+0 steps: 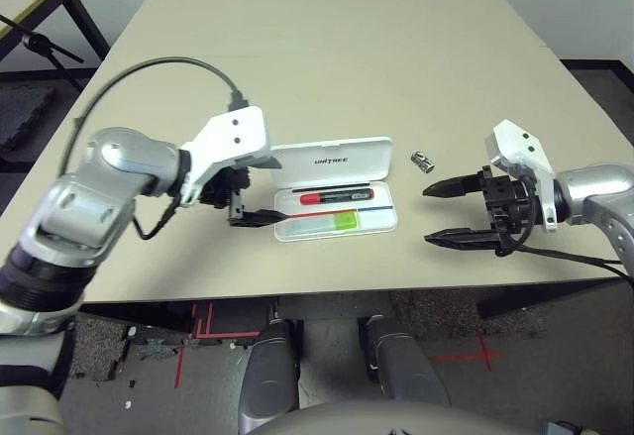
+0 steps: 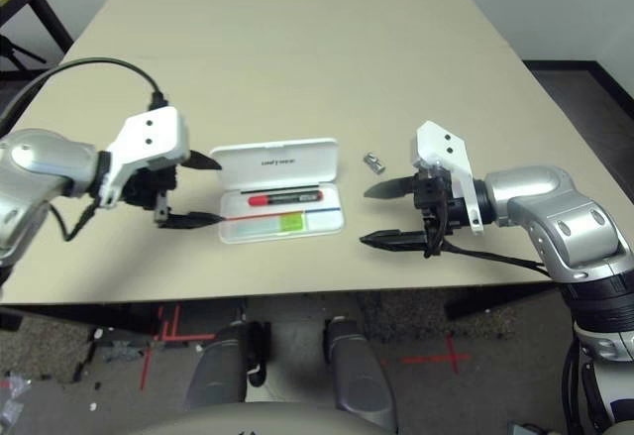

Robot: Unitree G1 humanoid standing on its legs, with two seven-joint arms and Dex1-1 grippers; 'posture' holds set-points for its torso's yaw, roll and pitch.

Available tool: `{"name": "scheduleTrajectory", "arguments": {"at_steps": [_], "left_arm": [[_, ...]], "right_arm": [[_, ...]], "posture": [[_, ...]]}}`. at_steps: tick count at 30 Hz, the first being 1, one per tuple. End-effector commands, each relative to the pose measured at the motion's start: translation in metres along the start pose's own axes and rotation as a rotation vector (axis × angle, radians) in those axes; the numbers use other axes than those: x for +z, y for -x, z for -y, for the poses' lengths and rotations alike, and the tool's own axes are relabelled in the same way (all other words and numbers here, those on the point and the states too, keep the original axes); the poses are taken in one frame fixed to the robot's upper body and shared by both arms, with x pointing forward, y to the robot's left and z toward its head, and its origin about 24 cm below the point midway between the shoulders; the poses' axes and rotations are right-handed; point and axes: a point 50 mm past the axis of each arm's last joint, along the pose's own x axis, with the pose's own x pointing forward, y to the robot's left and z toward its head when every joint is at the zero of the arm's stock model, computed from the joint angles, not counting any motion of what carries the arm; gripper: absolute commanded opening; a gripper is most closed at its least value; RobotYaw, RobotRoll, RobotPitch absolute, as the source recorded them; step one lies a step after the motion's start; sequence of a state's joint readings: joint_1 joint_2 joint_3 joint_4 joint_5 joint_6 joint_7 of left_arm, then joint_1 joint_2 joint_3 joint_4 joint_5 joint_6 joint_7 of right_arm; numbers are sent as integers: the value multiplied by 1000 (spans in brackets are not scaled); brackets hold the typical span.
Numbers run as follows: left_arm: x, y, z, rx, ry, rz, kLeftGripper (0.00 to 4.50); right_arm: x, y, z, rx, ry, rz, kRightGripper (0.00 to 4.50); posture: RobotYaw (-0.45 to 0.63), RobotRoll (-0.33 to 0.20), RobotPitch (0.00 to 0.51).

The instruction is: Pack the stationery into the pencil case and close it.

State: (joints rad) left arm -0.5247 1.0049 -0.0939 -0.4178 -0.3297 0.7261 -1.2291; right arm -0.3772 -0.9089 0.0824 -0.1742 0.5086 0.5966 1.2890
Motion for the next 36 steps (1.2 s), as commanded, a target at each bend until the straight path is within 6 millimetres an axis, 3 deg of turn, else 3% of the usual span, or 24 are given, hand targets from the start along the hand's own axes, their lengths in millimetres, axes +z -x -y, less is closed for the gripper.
{"name": "scheduleTrajectory", "arguments": {"at_steps": [1,7,12,16,24,36], "left_arm": [[7,5,6,-29,-13,43,4476],[6,0,5,-23,-8,51,4476],[6,-2,5,-24,-1,63,4476],[5,-5,4,-23,2,66,4476],[5,-9,3,-18,-9,51,4476],[4,-9,5,-6,-10,37,4476]], "right_arm": [[1,6,3,-19,13,-11,4500],[4,17,6,-88,-12,-45,4500],[13,37,22,-309,-105,-52,4500],[12,40,35,-470,-157,-69,4500],[3,7,64,-714,-209,-147,4500],[-6,-30,81,-677,-213,-173,4500]], "posture": [[-87,0,124],[-97,0,125],[-106,0,126],[-112,0,125],[-95,0,124],[-71,0,126]]}}
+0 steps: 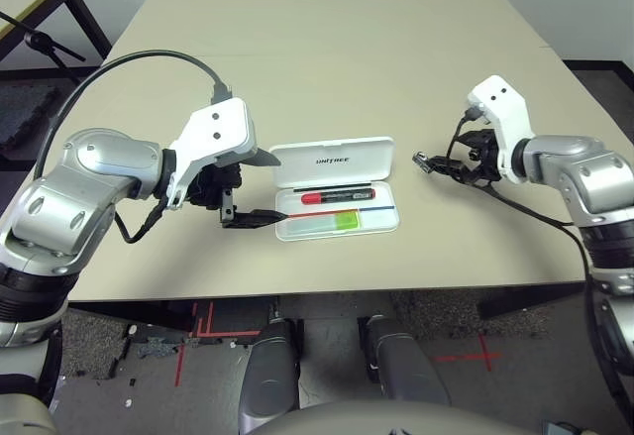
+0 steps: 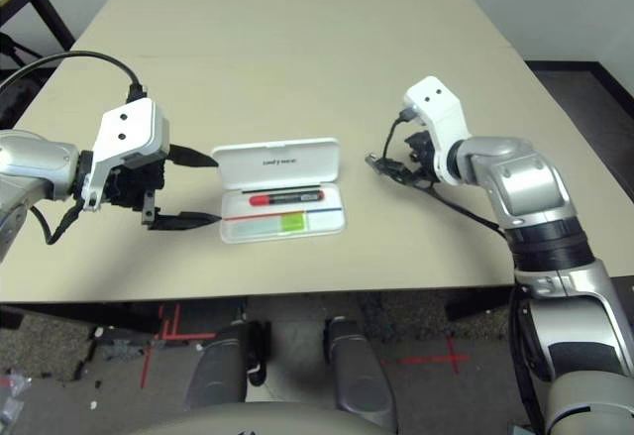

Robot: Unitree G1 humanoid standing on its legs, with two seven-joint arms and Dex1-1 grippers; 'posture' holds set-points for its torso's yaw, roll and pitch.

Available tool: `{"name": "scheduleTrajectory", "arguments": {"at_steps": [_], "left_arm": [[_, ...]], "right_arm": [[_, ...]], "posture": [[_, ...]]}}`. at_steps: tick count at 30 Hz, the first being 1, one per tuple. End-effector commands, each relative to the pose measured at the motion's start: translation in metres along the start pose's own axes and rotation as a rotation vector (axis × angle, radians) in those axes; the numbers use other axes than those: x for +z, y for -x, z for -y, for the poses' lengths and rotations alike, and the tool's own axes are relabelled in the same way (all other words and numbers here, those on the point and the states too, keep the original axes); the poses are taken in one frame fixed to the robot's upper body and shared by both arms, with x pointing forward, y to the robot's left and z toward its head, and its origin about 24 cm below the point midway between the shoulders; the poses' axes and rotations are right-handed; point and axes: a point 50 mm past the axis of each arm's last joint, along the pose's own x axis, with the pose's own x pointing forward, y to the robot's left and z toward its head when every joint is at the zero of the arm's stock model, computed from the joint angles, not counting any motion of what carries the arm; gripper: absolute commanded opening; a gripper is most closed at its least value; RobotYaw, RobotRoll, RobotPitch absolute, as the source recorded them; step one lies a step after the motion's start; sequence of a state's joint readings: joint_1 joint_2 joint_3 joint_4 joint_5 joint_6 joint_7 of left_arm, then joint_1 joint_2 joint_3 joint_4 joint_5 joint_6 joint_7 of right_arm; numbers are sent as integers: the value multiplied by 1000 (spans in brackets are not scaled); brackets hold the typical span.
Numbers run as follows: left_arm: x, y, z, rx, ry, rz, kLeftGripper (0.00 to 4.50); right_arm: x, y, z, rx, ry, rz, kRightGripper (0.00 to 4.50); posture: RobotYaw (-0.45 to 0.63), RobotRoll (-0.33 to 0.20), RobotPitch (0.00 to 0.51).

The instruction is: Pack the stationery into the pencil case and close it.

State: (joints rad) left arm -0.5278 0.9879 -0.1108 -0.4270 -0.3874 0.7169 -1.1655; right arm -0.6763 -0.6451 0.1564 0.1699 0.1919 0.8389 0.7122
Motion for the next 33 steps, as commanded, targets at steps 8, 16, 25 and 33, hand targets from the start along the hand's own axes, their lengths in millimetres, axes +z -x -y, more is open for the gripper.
{"name": "scheduleTrajectory", "arguments": {"at_steps": [8,16,25,33], "left_arm": [[0,-3,4,-8,-13,-21,4476],[0,-3,4,-4,-14,-22,4500],[0,-4,3,-11,-14,-18,4500],[-1,-4,2,-10,-12,-23,4500]], "right_arm": [[-15,-30,-8,54,-16,-79,4500],[-12,-33,-5,39,-20,-46,2389],[3,-12,7,88,69,15,323],[11,20,8,355,322,117,323]], "posture": [[-59,0,124],[-58,0,122],[-67,0,122],[-73,0,123]]}}
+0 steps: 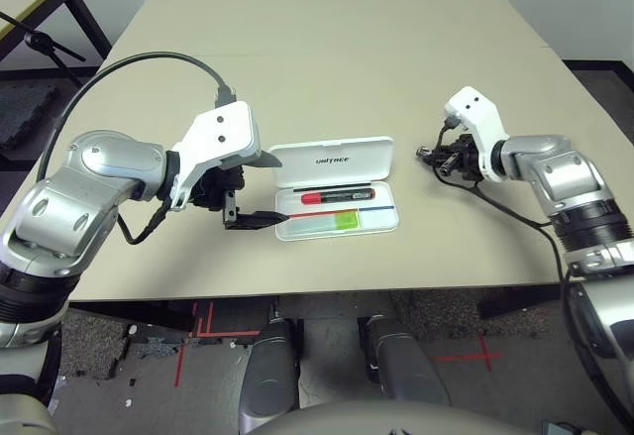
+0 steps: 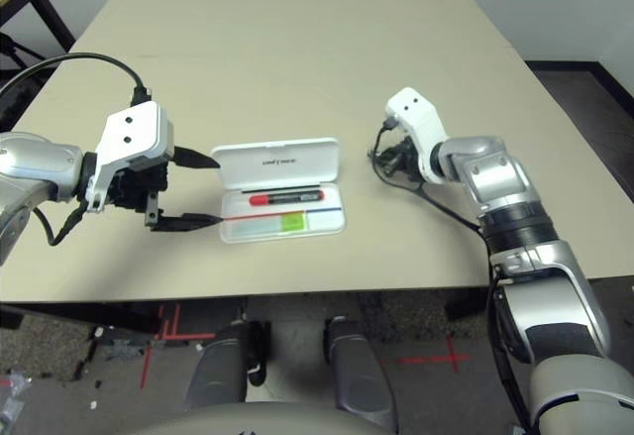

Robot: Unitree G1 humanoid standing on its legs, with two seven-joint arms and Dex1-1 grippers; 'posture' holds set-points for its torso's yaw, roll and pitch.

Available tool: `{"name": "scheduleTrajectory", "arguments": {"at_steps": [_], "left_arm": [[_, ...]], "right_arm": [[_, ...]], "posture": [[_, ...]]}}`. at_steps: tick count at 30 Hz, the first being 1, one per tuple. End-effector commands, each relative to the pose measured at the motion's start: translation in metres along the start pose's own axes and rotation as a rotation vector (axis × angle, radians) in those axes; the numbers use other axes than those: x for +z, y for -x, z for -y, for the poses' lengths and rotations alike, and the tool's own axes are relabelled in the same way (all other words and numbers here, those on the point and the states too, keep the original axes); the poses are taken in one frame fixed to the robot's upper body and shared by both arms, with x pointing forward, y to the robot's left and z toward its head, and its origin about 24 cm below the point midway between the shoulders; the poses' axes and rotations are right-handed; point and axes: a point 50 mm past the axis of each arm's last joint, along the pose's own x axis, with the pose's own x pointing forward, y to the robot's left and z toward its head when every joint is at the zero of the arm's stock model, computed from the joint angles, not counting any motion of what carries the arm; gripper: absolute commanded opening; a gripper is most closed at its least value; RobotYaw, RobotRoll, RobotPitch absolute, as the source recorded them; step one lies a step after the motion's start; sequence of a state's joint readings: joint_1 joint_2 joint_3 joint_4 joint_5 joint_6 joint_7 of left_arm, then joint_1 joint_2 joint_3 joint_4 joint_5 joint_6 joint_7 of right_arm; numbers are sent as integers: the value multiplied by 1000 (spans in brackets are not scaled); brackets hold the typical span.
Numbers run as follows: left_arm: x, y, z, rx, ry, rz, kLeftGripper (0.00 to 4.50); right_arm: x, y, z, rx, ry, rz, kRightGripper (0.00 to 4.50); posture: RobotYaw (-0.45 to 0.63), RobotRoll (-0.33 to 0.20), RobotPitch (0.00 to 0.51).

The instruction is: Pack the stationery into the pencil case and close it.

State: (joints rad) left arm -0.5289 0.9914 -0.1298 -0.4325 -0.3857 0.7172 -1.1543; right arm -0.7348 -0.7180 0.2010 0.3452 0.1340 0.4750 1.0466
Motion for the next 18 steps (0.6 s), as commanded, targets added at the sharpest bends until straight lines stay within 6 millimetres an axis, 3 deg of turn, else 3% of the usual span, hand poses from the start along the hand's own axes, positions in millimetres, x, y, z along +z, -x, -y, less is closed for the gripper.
{"name": "scheduleTrajectory", "arguments": {"at_steps": [1,8,13,18], "left_arm": [[0,-1,0,-3,-10,-14,4500],[-2,0,0,9,-11,-22,4500],[-2,0,0,16,-12,-24,4500],[-2,1,0,19,-12,-30,4500]], "right_arm": [[6,14,-10,184,110,67,323],[15,28,-35,478,219,100,323],[10,23,-43,519,290,4,323],[11,9,-47,530,318,19,323]], "posture": [[-71,0,122],[-67,0,118],[-64,0,116],[-56,0,112]]}}
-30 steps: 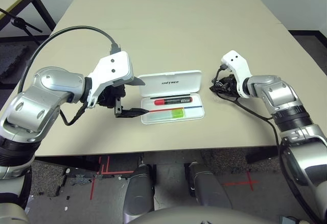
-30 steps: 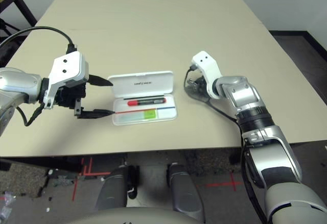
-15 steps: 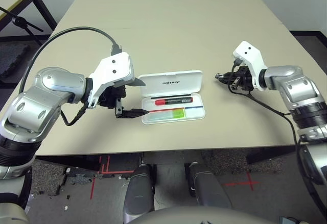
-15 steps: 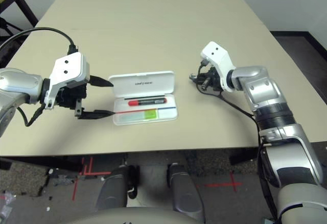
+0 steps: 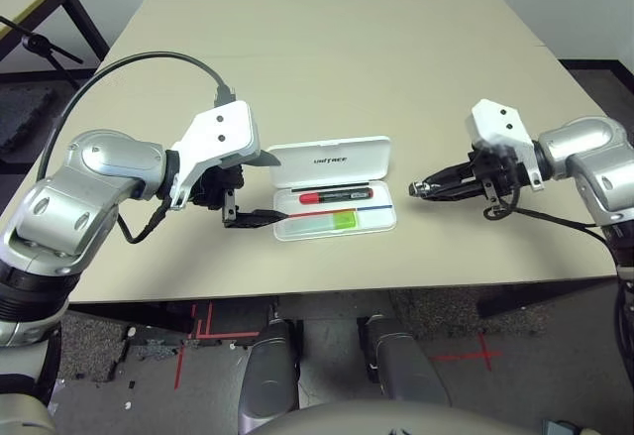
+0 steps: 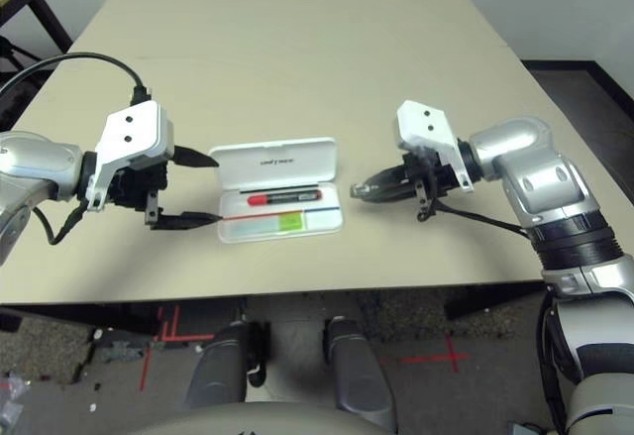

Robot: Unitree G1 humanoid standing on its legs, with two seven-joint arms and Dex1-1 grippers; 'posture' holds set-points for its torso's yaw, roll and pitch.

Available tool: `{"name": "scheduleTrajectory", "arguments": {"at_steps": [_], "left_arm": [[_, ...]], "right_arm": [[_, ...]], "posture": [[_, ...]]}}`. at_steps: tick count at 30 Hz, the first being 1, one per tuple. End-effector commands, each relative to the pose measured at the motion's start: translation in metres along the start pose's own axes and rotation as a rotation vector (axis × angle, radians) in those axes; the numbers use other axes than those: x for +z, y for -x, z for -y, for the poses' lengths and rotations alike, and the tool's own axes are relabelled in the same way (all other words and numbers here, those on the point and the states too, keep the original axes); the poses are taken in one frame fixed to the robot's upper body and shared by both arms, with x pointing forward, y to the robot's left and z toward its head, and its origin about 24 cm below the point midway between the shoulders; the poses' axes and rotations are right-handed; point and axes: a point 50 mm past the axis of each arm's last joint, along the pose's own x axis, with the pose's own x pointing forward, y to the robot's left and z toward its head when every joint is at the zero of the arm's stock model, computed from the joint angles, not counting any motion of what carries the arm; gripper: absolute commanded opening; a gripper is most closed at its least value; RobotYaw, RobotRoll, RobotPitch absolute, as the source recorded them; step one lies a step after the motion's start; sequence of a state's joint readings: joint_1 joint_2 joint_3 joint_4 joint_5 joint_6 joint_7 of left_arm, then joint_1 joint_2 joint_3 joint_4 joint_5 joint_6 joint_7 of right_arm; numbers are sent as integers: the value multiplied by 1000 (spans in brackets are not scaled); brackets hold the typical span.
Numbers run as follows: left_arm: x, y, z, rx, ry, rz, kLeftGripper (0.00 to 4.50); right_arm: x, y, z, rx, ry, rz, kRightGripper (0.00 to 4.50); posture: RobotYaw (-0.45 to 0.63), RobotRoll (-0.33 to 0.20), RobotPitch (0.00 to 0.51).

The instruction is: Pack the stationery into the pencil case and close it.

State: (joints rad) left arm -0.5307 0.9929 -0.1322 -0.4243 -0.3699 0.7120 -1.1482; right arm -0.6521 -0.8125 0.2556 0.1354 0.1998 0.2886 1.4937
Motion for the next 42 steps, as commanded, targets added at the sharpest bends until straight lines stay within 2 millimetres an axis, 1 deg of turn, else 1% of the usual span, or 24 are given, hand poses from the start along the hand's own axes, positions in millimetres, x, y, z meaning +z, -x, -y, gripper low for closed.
{"name": "scheduleTrajectory", "arguments": {"at_steps": [1,7,11,15,20,33,35,37,42], "left_arm": [[0,0,2,2,-10,-19,4500],[0,0,3,1,-9,-24,4500],[0,0,3,2,-8,-23,4500],[5,2,2,8,-2,10,4500],[0,2,3,17,3,-17,4500],[-3,5,0,43,10,-29,4500],[-4,5,0,45,11,-31,4500],[-4,5,0,48,12,-32,4500],[-7,7,-1,55,16,-41,4500]], "right_arm": [[-2,-10,0,19,22,-9,323],[-2,-27,0,38,37,-2,323],[-6,-35,2,32,34,-6,323],[-4,-43,6,21,44,1,323],[-2,-52,7,29,53,10,323],[2,-62,7,49,63,18,323],[4,-60,9,22,31,21,1049],[6,-56,10,19,15,37,1654],[10,-32,15,0,-75,78,3567]], "posture": [[-56,0,112],[-52,0,115],[-48,0,117],[-43,0,118],[-36,0,118],[-34,0,119],[-34,0,119],[-34,0,119],[-32,0,123]]}}
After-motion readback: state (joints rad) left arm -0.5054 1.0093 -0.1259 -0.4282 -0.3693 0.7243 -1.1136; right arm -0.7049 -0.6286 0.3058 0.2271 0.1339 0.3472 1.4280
